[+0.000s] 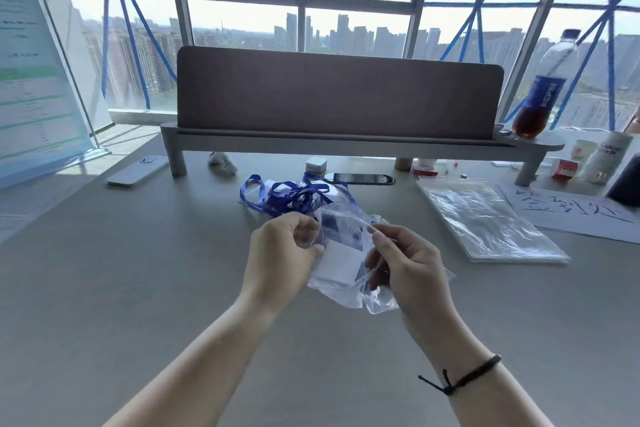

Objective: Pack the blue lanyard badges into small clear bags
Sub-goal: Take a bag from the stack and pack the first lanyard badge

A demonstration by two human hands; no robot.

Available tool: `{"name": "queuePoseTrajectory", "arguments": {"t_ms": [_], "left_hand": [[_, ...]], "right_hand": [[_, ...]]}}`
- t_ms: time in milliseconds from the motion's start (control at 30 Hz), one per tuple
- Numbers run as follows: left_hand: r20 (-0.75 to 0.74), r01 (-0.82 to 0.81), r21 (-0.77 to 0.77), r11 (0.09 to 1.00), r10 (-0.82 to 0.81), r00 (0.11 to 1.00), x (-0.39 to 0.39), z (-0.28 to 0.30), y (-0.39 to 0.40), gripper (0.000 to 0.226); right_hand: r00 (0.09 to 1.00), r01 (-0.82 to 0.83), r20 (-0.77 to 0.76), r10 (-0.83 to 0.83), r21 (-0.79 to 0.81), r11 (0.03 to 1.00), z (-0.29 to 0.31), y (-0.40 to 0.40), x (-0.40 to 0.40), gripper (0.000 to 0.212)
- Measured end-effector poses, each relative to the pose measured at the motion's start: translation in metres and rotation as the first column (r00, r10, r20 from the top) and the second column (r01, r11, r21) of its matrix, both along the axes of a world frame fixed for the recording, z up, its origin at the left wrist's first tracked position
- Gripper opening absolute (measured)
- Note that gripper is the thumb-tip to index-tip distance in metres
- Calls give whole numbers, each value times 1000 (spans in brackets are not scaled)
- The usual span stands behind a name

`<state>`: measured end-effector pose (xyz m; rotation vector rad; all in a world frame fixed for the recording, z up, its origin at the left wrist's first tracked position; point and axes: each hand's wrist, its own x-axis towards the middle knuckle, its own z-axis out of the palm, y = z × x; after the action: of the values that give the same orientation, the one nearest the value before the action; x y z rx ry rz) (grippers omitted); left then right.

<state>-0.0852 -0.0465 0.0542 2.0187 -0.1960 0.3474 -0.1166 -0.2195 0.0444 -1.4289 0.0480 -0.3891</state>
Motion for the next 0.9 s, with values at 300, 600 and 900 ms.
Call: {"name": "queuePoseTrajectory", "arguments": {"t_ms": [300, 600, 900], "left_hand": [[-311, 25, 191, 981, 36, 950, 17, -16, -16, 44], [-401, 123, -272, 954, -229, 887, 8, -14, -36, 18], [-371, 209, -228, 951, -283, 884, 11, 2, -50, 48]], "right_hand": [[999, 23, 30, -24, 37, 999, 7, -24, -3, 15], [999, 40, 25, -41, 44, 998, 3, -35, -2, 16], [996, 87, 20, -88, 44, 995, 3, -53, -8, 17]]}}
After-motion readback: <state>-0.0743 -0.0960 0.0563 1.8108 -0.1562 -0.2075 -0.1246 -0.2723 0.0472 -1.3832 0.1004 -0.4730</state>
